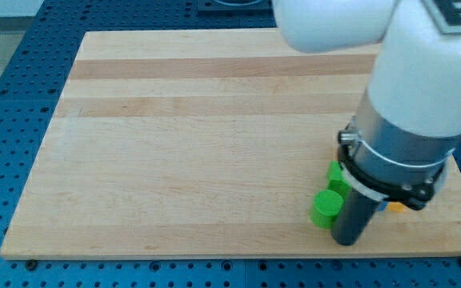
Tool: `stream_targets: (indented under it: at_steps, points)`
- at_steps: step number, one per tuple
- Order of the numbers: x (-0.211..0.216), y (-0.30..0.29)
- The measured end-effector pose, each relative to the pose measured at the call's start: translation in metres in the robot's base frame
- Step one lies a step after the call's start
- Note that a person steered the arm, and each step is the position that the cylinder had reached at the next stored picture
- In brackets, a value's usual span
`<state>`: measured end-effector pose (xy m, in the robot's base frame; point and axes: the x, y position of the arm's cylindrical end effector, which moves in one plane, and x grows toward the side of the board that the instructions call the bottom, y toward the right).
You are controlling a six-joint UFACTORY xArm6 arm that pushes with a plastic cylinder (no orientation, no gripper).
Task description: Move the green circle above the green star
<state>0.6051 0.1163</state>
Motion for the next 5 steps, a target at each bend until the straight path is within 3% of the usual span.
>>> stream_targets:
  at_steps: [3, 5]
  points:
    - [-0.040, -0.002]
    - [-0.076, -0.043]
